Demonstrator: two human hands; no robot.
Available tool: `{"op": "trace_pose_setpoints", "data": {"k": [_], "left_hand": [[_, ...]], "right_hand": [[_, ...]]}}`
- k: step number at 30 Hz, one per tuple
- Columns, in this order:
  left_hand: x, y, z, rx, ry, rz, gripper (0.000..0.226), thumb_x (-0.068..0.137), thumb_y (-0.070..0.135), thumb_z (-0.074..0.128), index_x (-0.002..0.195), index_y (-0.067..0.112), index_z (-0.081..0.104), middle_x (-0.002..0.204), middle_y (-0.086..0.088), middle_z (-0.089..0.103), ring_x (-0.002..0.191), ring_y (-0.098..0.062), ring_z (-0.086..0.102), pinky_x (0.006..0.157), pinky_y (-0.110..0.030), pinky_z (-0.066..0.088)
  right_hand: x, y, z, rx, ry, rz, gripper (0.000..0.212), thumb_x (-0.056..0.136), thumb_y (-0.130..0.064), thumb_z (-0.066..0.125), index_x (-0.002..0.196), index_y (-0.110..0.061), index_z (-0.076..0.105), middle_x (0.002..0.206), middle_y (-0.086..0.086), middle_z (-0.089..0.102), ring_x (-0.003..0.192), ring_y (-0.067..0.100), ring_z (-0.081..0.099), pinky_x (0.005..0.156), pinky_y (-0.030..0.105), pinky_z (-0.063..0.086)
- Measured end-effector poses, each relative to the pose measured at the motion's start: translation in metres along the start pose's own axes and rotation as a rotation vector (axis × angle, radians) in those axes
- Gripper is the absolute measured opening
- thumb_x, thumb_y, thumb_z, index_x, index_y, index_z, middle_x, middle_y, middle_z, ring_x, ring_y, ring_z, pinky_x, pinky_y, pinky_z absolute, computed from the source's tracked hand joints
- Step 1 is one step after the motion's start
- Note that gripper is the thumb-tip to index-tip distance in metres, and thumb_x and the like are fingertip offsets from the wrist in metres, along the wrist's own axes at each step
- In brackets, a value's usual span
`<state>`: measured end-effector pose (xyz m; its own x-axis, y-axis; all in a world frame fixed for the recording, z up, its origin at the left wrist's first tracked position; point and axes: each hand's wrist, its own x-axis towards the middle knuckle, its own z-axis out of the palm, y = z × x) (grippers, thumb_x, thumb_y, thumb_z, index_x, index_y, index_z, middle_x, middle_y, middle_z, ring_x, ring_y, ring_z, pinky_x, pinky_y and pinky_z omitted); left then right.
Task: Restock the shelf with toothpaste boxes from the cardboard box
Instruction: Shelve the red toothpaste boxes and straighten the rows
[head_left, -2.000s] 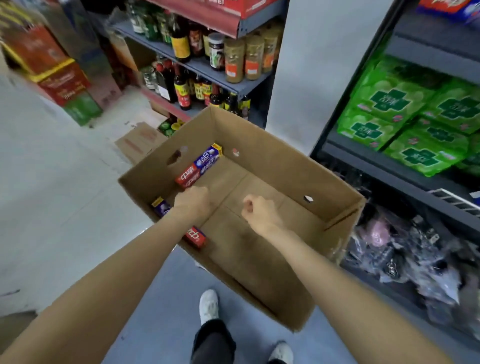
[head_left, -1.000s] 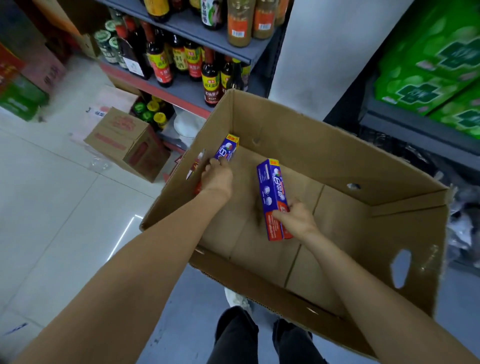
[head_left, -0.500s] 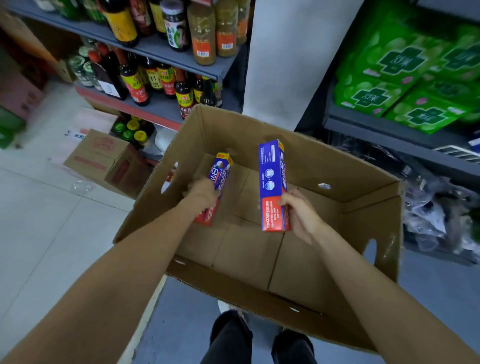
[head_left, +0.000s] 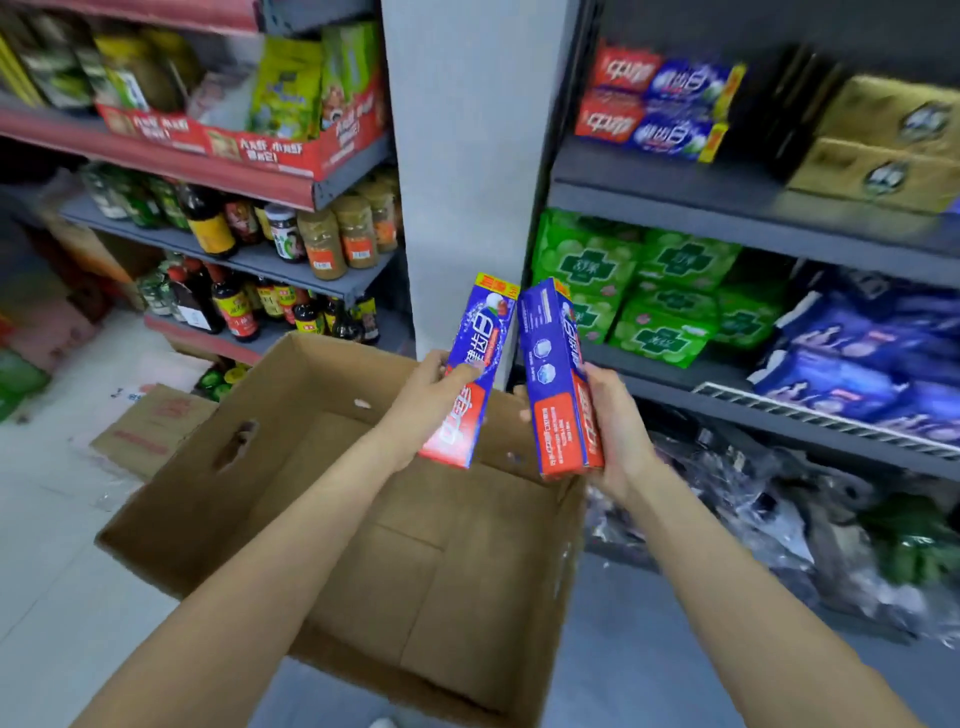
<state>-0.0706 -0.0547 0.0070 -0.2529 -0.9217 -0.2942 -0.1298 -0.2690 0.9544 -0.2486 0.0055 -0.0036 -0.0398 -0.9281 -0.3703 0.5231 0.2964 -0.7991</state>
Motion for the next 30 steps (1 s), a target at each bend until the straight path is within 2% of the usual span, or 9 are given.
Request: {"op": "trace_pose_setpoints", "data": {"k": [4, 6, 11, 14, 17, 21, 25, 27, 30], "left_hand": [[-0.015, 0.041, 0.072, 0.003, -0.009, 0.079, 0.023, 0.092, 0.025, 0.058, 0.109, 0.013, 0.049, 0.096, -0.013, 0.064, 0.068, -0.02, 0.062, 0.068, -0.031, 0.05], [-0.019, 0.059, 0.101, 0.023, -0.006, 0.127, 0.016, 0.092, 0.024, 0.058, 0.103, 0.015, 0.05, 0.092, -0.01, 0.063, 0.066, -0.018, 0.061, 0.066, -0.029, 0.049], [-0.011, 0.096, 0.143, 0.199, 0.023, 0.269, 0.023, 0.085, 0.028, 0.068, 0.098, 0.016, 0.052, 0.086, -0.004, 0.063, 0.062, -0.011, 0.06, 0.061, -0.024, 0.047], [0.006, 0.12, 0.157, 0.398, 0.038, 0.381, 0.035, 0.077, 0.039, 0.071, 0.1, 0.019, 0.055, 0.1, -0.008, 0.067, 0.083, -0.025, 0.065, 0.077, -0.034, 0.049], [0.038, 0.138, 0.166, 0.62, 0.115, 0.489, 0.04, 0.085, 0.032, 0.067, 0.118, 0.013, 0.056, 0.11, -0.006, 0.066, 0.098, -0.026, 0.063, 0.076, -0.027, 0.042], [0.092, 0.167, 0.171, 0.86, 0.202, 0.599, 0.05, 0.084, 0.038, 0.065, 0.128, 0.022, 0.05, 0.122, -0.007, 0.06, 0.113, -0.028, 0.056, 0.09, -0.039, 0.045], [0.149, 0.206, 0.178, 1.004, 0.376, 0.586, 0.051, 0.086, 0.034, 0.064, 0.128, 0.021, 0.038, 0.126, -0.003, 0.058, 0.117, -0.03, 0.053, 0.096, -0.048, 0.037], [0.179, 0.227, 0.18, 1.059, 0.363, 0.586, 0.048, 0.086, 0.035, 0.064, 0.124, 0.018, 0.038, 0.128, -0.002, 0.057, 0.119, -0.03, 0.051, 0.101, -0.051, 0.03], [0.219, 0.249, 0.181, 1.154, 0.287, 0.599, 0.052, 0.087, 0.037, 0.062, 0.132, 0.022, 0.041, 0.136, -0.002, 0.052, 0.129, -0.028, 0.043, 0.108, -0.054, 0.02]], "right_hand": [[-0.026, -0.061, -0.041, -0.006, 0.032, -0.068, 0.038, 0.094, -0.036, 0.043, 0.115, -0.007, 0.059, 0.095, 0.015, 0.071, 0.068, 0.023, 0.069, 0.063, 0.031, 0.056], [-0.041, -0.087, -0.059, -0.036, 0.057, -0.11, 0.036, 0.093, -0.033, 0.046, 0.115, -0.008, 0.058, 0.091, 0.013, 0.072, 0.068, 0.023, 0.07, 0.056, 0.028, 0.056], [-0.066, -0.139, -0.092, -0.049, 0.082, -0.163, 0.026, 0.096, -0.03, 0.044, 0.095, -0.008, 0.059, 0.067, 0.011, 0.072, 0.054, 0.02, 0.068, 0.051, 0.028, 0.056], [-0.068, -0.167, -0.102, -0.086, 0.082, -0.18, 0.028, 0.095, -0.033, 0.047, 0.095, -0.008, 0.059, 0.065, 0.01, 0.071, 0.049, 0.018, 0.066, 0.045, 0.024, 0.054], [-0.058, -0.195, -0.107, -0.169, 0.086, -0.244, 0.033, 0.091, -0.034, 0.055, 0.11, -0.007, 0.058, 0.076, 0.011, 0.071, 0.054, 0.019, 0.066, 0.05, 0.025, 0.055], [-0.03, -0.235, -0.113, -0.311, 0.094, -0.307, 0.031, 0.091, -0.032, 0.055, 0.114, -0.011, 0.057, 0.096, 0.015, 0.072, 0.072, 0.025, 0.067, 0.061, 0.03, 0.056], [0.006, -0.278, -0.117, -0.424, 0.085, -0.322, 0.028, 0.096, -0.036, 0.042, 0.112, -0.015, 0.053, 0.099, 0.022, 0.07, 0.079, 0.033, 0.069, 0.07, 0.039, 0.055], [0.025, -0.296, -0.119, -0.455, 0.097, -0.347, 0.027, 0.097, -0.036, 0.04, 0.112, -0.017, 0.052, 0.097, 0.022, 0.071, 0.078, 0.034, 0.07, 0.069, 0.038, 0.056], [0.048, -0.316, -0.121, -0.476, 0.115, -0.352, 0.027, 0.098, -0.034, 0.039, 0.114, -0.015, 0.05, 0.096, 0.021, 0.072, 0.077, 0.034, 0.071, 0.066, 0.037, 0.057]]}}
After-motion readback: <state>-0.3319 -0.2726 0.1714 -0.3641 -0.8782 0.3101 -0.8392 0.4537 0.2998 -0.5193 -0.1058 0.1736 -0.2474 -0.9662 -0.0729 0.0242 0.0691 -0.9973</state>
